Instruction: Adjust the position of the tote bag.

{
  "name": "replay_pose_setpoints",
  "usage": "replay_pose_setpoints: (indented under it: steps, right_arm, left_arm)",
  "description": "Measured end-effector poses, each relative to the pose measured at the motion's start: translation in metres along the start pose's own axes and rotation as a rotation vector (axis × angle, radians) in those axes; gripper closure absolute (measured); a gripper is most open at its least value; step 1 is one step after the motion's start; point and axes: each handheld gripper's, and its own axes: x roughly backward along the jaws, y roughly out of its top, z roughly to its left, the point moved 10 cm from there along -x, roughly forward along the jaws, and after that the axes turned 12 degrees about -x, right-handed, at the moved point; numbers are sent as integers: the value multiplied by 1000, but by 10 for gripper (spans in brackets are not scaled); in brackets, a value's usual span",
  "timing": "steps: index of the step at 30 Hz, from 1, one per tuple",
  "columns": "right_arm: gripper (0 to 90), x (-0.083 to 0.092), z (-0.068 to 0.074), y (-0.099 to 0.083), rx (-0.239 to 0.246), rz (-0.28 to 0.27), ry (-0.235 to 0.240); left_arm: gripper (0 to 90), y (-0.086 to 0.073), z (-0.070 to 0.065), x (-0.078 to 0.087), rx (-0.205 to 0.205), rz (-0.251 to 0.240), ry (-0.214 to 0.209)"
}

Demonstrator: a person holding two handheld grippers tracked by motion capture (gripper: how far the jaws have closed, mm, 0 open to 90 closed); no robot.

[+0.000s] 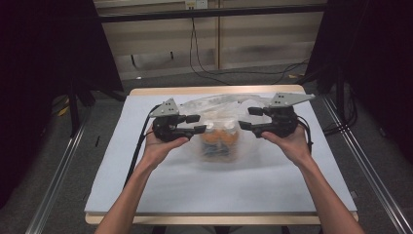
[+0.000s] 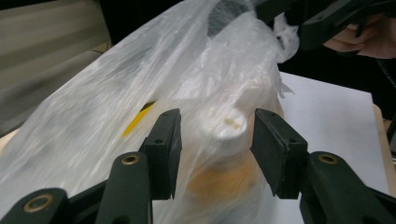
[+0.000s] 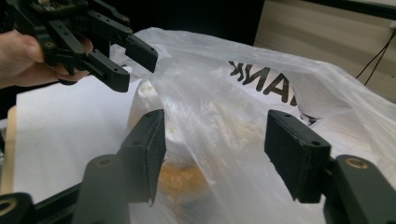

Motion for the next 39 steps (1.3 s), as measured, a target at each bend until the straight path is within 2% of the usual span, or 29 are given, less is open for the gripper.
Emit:
replay_pose_setpoints:
  steps: [2, 5, 7, 12, 16, 19, 20, 21, 24, 28, 30, 32, 35, 36, 39]
  right_arm:
    - [329, -9, 2, 0, -5, 21, 27]
    - [305, -20, 2, -5, 0, 59, 35]
    - [307, -24, 2, -8, -4, 66, 37]
    - [409, -29, 1, -18, -7, 99, 53]
    - [497, -29, 3, -24, -5, 124, 73]
    - [551, -28, 5, -26, 3, 137, 77]
    - [551, -28, 6, -27, 8, 139, 80]
    - [570, -27, 7, -27, 8, 140, 81]
    - [666, -25, 8, -27, 8, 138, 81]
    - [833, -18, 9, -30, 5, 132, 82]
    - [871, -13, 10, -30, -2, 122, 95]
    - [894, -10, 13, -32, -4, 117, 109]
    - [900, -8, 16, -40, 8, 141, 127]
    - [900, -7, 17, -44, 8, 146, 126]
    - [900, -8, 17, -55, -2, 163, 135]
  left_arm:
    - [504, -3, -1, -4, 0, 15, -12]
    - [499, -8, -2, -7, 3, 35, -21]
    - [504, -10, -4, -7, 3, 42, -34]
    - [576, -20, -6, -8, -13, 92, -44]
    - [668, -22, -6, -7, -23, 106, -42]
    - [762, -22, -7, -2, -38, 108, -51]
    - [795, -21, -8, -2, -30, 95, -51]
    - [822, -21, -8, 0, -42, 99, -55]
    - [896, -20, -12, 4, -41, 84, -62]
    - [900, -20, -21, 7, -79, 95, -88]
    - [900, -19, -27, 7, -84, 91, -98]
    - [900, -19, -33, 7, -104, 96, -111]
    - [900, -25, -39, 6, -116, 109, -127]
    - [900, -29, -40, 4, -103, 114, -129]
    - [900, -43, -44, -1, -102, 144, -151]
